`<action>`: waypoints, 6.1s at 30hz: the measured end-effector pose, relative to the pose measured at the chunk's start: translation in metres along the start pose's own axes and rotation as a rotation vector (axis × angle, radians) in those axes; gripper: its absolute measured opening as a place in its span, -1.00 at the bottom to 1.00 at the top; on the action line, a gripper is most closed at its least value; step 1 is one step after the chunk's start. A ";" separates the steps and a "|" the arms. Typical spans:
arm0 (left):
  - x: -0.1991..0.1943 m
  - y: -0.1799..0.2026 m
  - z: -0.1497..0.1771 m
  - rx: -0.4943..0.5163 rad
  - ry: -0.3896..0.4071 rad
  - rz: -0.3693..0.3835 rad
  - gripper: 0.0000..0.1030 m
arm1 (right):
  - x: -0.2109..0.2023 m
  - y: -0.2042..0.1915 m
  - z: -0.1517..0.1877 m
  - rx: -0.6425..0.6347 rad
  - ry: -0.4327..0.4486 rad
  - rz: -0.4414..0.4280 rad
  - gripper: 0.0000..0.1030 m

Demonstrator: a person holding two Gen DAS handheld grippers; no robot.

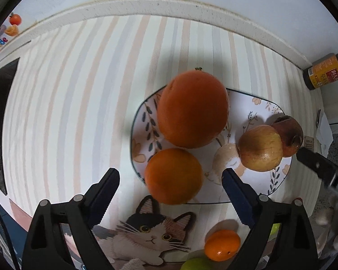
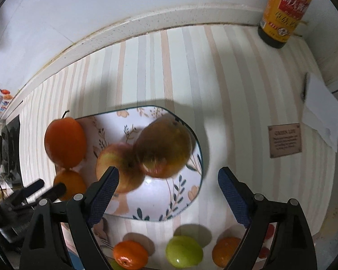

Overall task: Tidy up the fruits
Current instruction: 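Carry both fruits onto the plate and open both grippers, then withdraw both grippers from the plate toward the remaining fruit, then grasp a tangerine with the left gripper while the right grasps the green apple, then carry tangerine and green apple onto the plate and open both grippers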

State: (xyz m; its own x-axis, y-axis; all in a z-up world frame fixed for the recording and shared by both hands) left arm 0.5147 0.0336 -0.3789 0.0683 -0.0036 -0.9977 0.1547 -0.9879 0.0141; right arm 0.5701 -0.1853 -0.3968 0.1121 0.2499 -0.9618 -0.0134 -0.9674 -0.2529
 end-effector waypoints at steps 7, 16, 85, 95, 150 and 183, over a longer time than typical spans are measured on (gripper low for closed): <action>-0.031 -0.007 0.020 0.010 0.088 -0.054 0.80 | -0.027 -0.007 0.041 -0.063 0.060 0.050 0.78; -0.080 -0.001 0.048 0.041 0.237 -0.085 0.80 | -0.066 -0.016 0.085 -0.102 0.125 0.087 0.78; 0.031 0.097 0.130 0.340 -0.083 -0.025 0.96 | 0.027 0.036 0.142 0.102 -0.052 -0.077 0.13; 0.054 0.133 0.146 0.451 -0.102 -0.035 0.20 | 0.028 0.038 0.146 0.121 -0.066 -0.109 0.13; 0.036 0.092 0.094 0.334 -0.201 0.167 0.08 | 0.018 0.023 0.117 0.146 -0.041 -0.176 0.14; 0.020 0.111 -0.072 0.349 -0.119 -0.020 0.09 | 0.023 -0.002 0.054 0.115 0.053 -0.187 0.15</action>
State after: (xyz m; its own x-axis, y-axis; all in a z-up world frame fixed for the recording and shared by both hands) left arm 0.6042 -0.0645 -0.3923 -0.0497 0.0186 -0.9986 -0.1918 -0.9814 -0.0088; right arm 0.5189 -0.1756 -0.4242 0.1756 0.4192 -0.8907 -0.1002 -0.8925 -0.4398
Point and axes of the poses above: each gripper's, at about its wrist camera, not at the fingertips, and x roughly the way its jaws point, y to its right, z to its underside, the point moved 9 cm from there along x, roughly the way its jaws point, and after that the axes turned 4 degrees about -z, right-handed, at the moved point
